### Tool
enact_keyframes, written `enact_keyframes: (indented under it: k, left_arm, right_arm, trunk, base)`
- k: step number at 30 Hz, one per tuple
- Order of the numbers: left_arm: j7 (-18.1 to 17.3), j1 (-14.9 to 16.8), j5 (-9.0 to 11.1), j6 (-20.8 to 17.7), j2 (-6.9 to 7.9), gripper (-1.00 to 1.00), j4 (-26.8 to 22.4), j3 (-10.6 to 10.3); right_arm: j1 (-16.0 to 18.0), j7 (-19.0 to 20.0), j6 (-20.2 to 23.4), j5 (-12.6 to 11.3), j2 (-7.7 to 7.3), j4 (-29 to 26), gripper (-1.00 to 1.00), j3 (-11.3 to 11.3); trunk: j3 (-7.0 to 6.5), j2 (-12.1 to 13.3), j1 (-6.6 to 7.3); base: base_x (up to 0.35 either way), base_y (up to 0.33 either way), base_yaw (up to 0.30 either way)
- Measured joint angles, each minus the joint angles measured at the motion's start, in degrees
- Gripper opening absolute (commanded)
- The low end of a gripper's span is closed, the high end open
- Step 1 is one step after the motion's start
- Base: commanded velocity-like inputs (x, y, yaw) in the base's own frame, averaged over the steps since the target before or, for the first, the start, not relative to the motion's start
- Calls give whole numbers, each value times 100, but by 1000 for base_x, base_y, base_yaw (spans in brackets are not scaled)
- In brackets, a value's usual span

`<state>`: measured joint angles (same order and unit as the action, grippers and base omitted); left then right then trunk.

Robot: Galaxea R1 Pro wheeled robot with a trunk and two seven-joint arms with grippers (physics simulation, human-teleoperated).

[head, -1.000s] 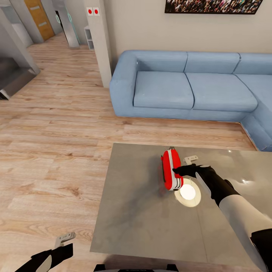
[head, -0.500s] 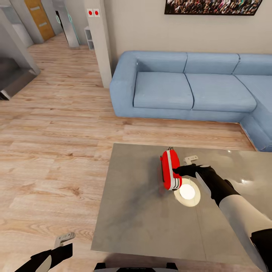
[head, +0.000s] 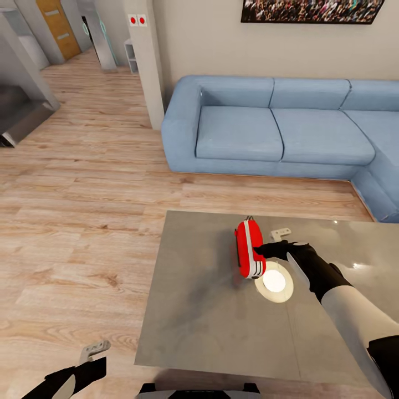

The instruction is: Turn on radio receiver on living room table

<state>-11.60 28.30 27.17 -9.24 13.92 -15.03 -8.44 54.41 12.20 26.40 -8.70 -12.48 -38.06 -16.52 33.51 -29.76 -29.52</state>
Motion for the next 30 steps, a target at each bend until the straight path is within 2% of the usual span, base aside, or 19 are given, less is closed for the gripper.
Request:
enact_keyframes:
  k: [17,30]
  left_arm:
    - [4,0,-1,1,6,-100,0,0]
    - [0,0,-1,1,6,-100,0,0]
  right_arm:
    - [0,-7,0,0,0,0,100,0]
    - [0,-15,-1,9,0,0,100,0]
  trunk:
    - [-305,682,373]
    - [-306,684,374]
  base:
    - [0,0,0]
    - [-38,0,0]
